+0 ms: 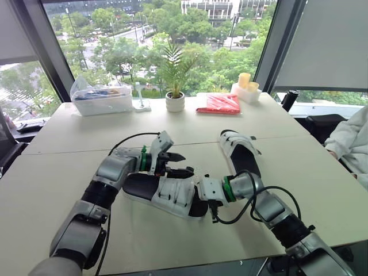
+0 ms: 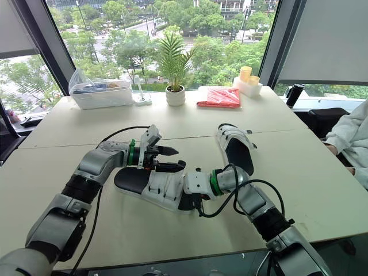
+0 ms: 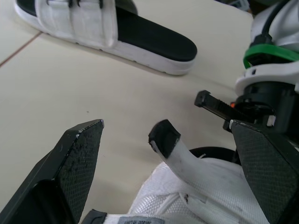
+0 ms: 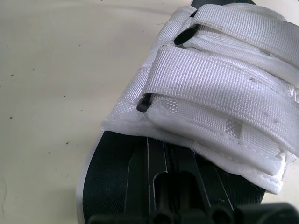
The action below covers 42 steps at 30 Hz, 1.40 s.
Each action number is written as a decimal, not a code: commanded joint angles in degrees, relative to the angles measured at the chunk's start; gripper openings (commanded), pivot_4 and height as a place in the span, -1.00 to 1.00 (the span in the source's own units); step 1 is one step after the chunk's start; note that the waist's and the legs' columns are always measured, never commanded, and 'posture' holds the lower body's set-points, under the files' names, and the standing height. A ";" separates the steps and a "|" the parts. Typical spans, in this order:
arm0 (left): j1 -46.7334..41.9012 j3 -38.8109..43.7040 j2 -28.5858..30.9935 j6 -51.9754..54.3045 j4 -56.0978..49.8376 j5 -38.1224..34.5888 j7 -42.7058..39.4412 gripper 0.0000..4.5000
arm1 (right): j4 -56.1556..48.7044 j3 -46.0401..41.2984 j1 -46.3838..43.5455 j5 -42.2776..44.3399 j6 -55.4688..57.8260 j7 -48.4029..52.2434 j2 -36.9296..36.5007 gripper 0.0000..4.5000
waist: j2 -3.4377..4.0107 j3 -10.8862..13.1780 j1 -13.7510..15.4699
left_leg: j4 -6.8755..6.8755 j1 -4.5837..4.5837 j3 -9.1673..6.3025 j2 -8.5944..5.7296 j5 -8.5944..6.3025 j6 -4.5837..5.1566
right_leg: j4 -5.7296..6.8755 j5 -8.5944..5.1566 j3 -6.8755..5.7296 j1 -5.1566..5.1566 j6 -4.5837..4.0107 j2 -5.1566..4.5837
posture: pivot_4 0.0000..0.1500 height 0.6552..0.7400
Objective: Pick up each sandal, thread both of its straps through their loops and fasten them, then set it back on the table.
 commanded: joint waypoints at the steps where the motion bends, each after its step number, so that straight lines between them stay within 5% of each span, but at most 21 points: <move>1: -3.03 -0.56 -0.48 -3.69 4.95 1.82 -2.95 0.99 | 1.75 1.75 0.75 -1.68 0.67 0.11 -0.04 -1.00 | 0.00 0.00 -0.04 | 0.00 0.00 0.00 0.00 0.00 0.00 | 0.00 0.00 0.00 -0.01 0.00 0.00 | 1.00 1.00; 3: -3.96 -0.61 -1.10 -5.77 8.12 3.03 -3.96 0.99 | 1.82 1.74 0.76 -1.70 0.62 0.01 -0.01 -1.00 | 0.00 0.00 -0.05 | -0.01 0.00 0.00 0.00 0.00 0.00 | 0.00 0.00 0.00 -0.02 0.00 0.00 | 1.00 1.00; 6: -5.20 -0.68 -1.87 -8.47 12.10 4.74 -5.51 0.60 | 1.95 1.69 0.75 -1.75 0.50 -0.13 -0.02 -1.00 | 0.00 0.00 -0.04 | -0.01 0.00 0.00 0.00 0.00 0.00 | 0.01 0.00 0.00 -0.01 0.00 0.00 | 1.00 1.00; 13: -7.65 -0.10 -3.91 -11.22 17.30 5.84 -8.43 -0.98 | 1.82 1.61 0.82 -1.76 0.51 -0.23 -0.18 -1.00 | -0.01 0.00 -0.03 | 0.01 0.00 0.00 0.00 0.00 0.00 | 0.04 0.00 0.00 -0.02 0.00 0.00 | 1.00 1.00; 27: -13.81 11.51 -5.90 -3.84 22.67 -2.67 -11.36 -0.98 | 1.31 1.63 0.97 -1.69 0.87 -0.16 -0.35 -1.00 | -0.07 0.06 -0.08 | 0.07 -0.03 0.00 -0.03 0.01 0.01 | 0.14 0.00 -0.02 -0.05 0.01 0.02 | 1.00 1.00; 42: -11.82 14.75 -6.86 -4.96 25.15 -2.61 -9.24 -0.98 | -0.03 1.46 1.81 -1.47 1.84 -0.31 -0.74 -1.00 | -0.12 0.09 0.07 | 0.10 -0.06 -0.03 -0.10 0.01 0.00 | 0.17 0.02 -0.01 -0.07 0.05 -0.03 | 1.00 1.00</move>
